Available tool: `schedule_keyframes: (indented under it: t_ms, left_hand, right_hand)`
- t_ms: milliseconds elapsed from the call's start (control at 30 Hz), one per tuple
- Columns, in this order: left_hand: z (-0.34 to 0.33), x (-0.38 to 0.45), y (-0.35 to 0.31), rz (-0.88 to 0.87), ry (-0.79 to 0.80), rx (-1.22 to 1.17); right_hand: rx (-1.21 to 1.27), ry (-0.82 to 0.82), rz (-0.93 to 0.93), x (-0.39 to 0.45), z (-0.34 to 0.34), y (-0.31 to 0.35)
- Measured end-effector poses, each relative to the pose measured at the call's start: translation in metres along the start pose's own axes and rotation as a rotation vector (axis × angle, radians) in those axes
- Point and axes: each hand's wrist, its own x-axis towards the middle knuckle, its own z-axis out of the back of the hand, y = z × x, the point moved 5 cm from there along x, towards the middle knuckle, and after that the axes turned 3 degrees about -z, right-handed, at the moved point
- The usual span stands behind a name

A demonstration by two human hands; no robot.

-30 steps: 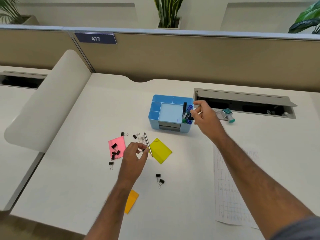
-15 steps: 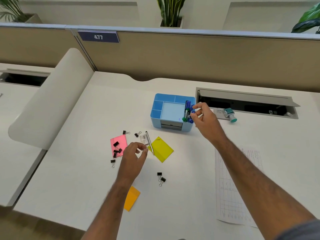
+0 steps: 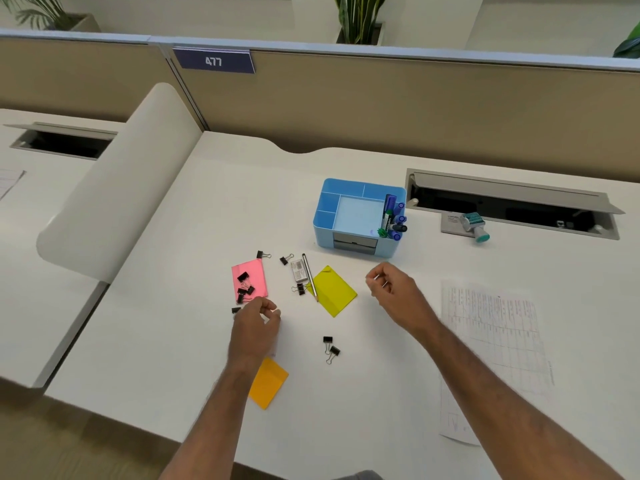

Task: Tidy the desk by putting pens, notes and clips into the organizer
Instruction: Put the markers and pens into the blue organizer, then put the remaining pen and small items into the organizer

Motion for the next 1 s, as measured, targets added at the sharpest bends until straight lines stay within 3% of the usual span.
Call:
schedule_keyframes:
  t_ms: [400, 600, 1000]
  left_hand:
    - [-0.056, 0.015, -0.060, 0.028, 0.032, 0.216]
    - [-0.066, 0.023, -0.071, -0.100, 0.064, 0.471]
    - [-0.067, 0.031, -0.073, -0.031, 0.160, 0.535]
  right_hand:
    - [-0.024, 0.168, -0.078, -0.016, -0.052, -0.003]
    - [-0.011, 0.171, -0.094, -0.017, -0.052, -0.006]
    - [0.013, 0.179, -0.097, -0.012, -0.046, -0.004]
